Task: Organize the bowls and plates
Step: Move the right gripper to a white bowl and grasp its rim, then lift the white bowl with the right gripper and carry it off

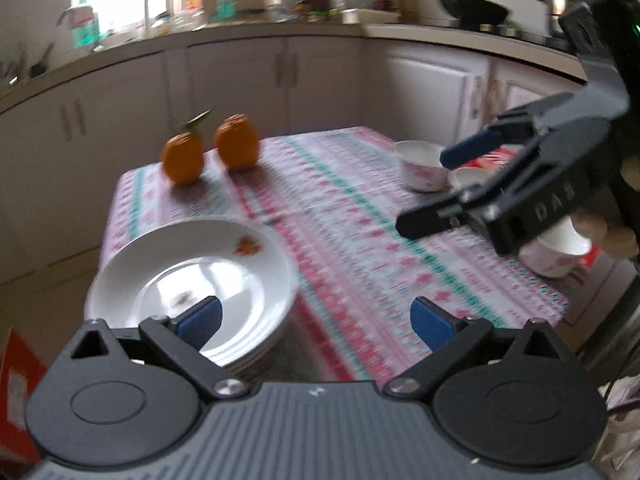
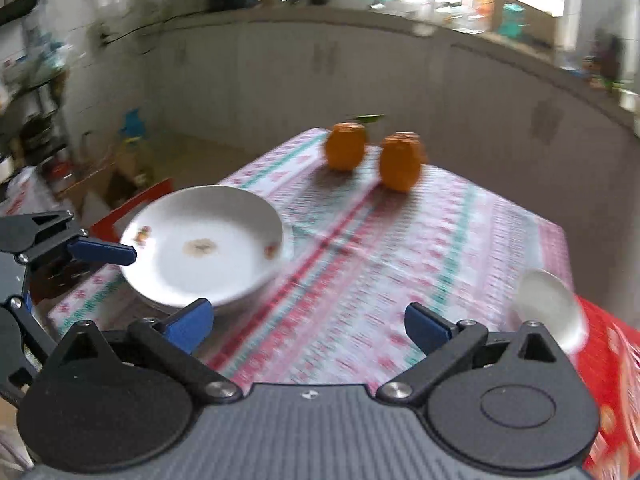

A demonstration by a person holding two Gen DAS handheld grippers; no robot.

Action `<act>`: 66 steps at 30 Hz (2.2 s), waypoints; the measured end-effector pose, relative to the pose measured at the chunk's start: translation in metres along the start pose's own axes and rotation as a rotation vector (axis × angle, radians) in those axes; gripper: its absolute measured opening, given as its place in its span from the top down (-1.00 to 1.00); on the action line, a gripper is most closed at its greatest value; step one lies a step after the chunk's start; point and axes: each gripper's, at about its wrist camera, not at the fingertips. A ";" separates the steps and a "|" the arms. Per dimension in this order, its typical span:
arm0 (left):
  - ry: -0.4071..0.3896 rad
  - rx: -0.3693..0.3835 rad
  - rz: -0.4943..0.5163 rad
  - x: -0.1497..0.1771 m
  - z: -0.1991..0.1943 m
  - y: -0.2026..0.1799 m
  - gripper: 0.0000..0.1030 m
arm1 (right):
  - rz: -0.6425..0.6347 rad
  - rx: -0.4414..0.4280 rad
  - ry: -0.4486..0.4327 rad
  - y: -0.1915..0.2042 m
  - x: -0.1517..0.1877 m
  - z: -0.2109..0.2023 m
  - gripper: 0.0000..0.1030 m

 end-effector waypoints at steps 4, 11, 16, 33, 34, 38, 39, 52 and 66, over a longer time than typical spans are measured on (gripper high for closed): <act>-0.010 0.092 0.060 -0.014 0.018 -0.025 -0.94 | 0.046 0.085 -0.035 -0.023 0.028 -0.027 -1.00; -0.051 0.226 0.201 -0.039 0.053 -0.079 -0.94 | 0.218 0.216 -0.062 -0.085 0.072 -0.069 -1.00; -0.075 0.326 0.301 -0.051 0.082 -0.122 -0.94 | 0.342 0.247 -0.064 -0.129 0.098 -0.084 -1.00; -0.087 0.429 0.354 -0.063 0.124 -0.192 -0.78 | 0.484 0.104 0.000 -0.200 0.119 -0.064 -0.60; -0.087 0.428 0.354 -0.063 0.125 -0.193 -0.76 | 0.486 0.094 0.002 -0.201 0.118 -0.063 -0.57; -0.092 0.426 0.350 -0.064 0.127 -0.194 -0.72 | 0.498 0.073 0.002 -0.205 0.117 -0.062 -0.43; -0.094 0.428 0.349 -0.064 0.127 -0.195 -0.73 | 0.501 0.067 0.003 -0.206 0.118 -0.062 -0.41; -0.107 0.413 0.357 -0.064 0.127 -0.196 -0.68 | 0.528 0.048 0.013 -0.209 0.121 -0.061 -0.30; -0.122 0.397 0.355 -0.060 0.125 -0.198 -0.68 | 0.628 -0.029 0.032 -0.226 0.124 -0.060 -0.30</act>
Point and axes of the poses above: each gripper's, at about its wrist camera, not at the fingertips, and z roughly the way its jaws point, y to its left, x to its underside, and after that the axes turned 12 degrees about z, right-handed
